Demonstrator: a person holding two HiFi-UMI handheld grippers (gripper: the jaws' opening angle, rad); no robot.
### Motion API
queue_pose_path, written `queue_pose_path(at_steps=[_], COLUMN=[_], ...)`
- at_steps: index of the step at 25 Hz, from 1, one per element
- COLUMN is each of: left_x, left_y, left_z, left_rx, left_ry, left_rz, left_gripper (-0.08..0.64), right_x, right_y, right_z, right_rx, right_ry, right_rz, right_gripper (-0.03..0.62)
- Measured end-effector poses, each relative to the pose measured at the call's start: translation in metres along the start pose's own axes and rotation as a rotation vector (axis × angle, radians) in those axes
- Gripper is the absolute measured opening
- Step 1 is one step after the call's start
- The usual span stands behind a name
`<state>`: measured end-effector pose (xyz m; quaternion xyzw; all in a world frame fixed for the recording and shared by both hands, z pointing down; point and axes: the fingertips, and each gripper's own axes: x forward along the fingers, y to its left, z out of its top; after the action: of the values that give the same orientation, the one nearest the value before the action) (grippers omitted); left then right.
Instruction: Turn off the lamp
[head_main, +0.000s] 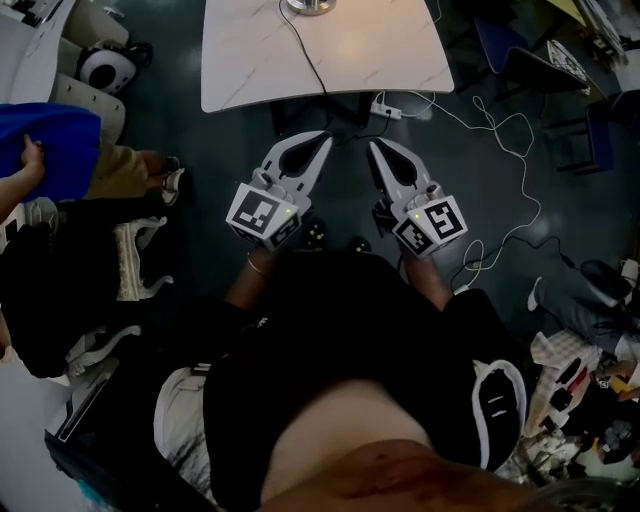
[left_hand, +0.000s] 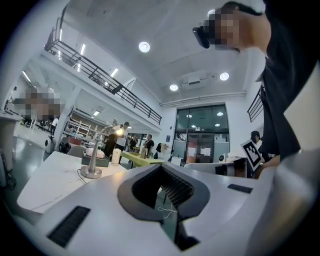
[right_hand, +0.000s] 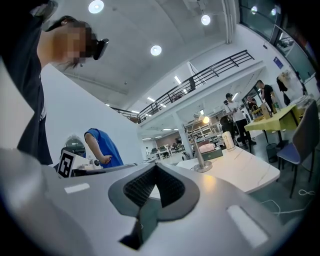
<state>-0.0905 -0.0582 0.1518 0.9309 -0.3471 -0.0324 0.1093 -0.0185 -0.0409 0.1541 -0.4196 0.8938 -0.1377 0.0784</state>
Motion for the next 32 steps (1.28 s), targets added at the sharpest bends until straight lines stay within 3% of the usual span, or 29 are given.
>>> queue_pose_path(at_steps=[5, 18, 25, 32], left_x=[-0.001, 0.001, 0.013, 0.022], left_y=[0.008, 0.009, 0.001, -0.004], left_z=[0.002, -0.018, -0.036, -0.052], left_rx=[-0.012, -0.055, 0.005, -0.022], left_ry=[-0.014, 0.024, 0.02, 0.056], left_rz=[-0.034, -0.014, -0.025, -0.008], left_gripper=[0.008, 0.008, 0.008, 0.008], right_x=[0.008, 0.005, -0.001, 0.0], right_y=[0.006, 0.0, -0.014, -0.026], right_z=[-0.004, -0.014, -0.025, -0.039], right_rx=[0.001, 0.016, 0.043, 0.078], right_ry=[0.005, 0.046, 0.061, 0.068], right_rz=[-0.02, -0.021, 0.003, 0.018], right_gripper=[0.0, 0.0, 0.0, 0.0])
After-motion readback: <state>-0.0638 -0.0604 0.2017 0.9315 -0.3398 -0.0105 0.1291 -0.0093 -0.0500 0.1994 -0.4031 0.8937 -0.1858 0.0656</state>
